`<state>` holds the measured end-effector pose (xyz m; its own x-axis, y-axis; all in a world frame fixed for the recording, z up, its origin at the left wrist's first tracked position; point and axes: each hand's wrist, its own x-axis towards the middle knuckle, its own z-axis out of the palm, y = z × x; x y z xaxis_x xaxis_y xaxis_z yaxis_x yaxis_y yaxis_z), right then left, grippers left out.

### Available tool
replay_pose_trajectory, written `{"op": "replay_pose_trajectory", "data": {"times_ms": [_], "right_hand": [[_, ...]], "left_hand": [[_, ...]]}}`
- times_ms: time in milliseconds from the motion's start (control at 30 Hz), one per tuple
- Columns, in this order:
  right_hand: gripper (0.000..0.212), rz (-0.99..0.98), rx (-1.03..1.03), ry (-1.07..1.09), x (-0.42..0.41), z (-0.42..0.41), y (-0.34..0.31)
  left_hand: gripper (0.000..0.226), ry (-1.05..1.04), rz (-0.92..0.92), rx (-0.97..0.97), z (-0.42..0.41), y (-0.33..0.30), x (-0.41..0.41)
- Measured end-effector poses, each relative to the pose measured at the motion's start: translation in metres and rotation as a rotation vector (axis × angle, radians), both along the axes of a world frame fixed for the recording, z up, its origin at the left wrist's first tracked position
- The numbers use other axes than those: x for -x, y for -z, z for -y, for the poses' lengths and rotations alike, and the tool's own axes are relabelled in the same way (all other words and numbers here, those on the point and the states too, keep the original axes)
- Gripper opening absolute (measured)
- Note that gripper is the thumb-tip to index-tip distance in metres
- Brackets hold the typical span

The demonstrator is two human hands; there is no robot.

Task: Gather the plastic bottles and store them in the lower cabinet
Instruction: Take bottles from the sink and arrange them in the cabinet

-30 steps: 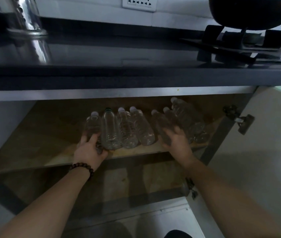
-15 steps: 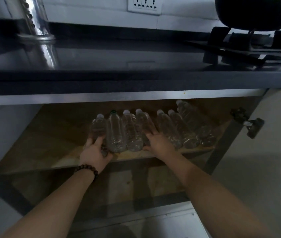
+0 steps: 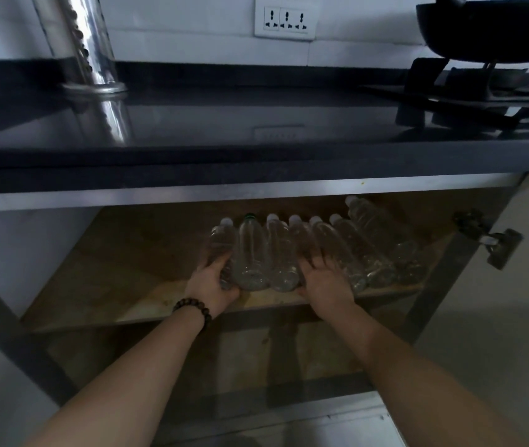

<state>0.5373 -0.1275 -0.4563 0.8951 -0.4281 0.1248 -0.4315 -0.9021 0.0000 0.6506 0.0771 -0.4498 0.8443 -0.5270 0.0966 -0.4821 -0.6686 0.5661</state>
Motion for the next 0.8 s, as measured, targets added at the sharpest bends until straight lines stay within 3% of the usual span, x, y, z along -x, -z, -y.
{"op": "replay_pose_trajectory", "data": {"times_ms": [100, 233, 400, 633, 800], "right_hand": [[0.078, -0.007, -0.013, -0.017, 0.002, 0.000, -0.004], [0.079, -0.042, -0.104, -0.064, 0.009, -0.002, -0.021], [0.065, 0.275, -0.443, -0.112, 0.028, -0.002, -0.045], [0.058, 0.422, -0.497, -0.133, 0.076, 0.031, -0.058], [0.056, 0.292, -0.379, 0.035, 0.104, 0.069, -0.058]], "left_hand": [[0.075, -0.071, -0.040, 0.173, 0.003, 0.003, 0.001], [0.065, -0.311, -0.180, 0.554, 0.005, 0.005, 0.016], [0.058, -0.228, -0.059, 0.765, 0.025, -0.007, 0.052], [0.063, 0.108, -0.057, 0.626, 0.136, -0.030, 0.107], [0.059, 0.261, 0.019, 0.342, 0.196, -0.027, 0.131]]}}
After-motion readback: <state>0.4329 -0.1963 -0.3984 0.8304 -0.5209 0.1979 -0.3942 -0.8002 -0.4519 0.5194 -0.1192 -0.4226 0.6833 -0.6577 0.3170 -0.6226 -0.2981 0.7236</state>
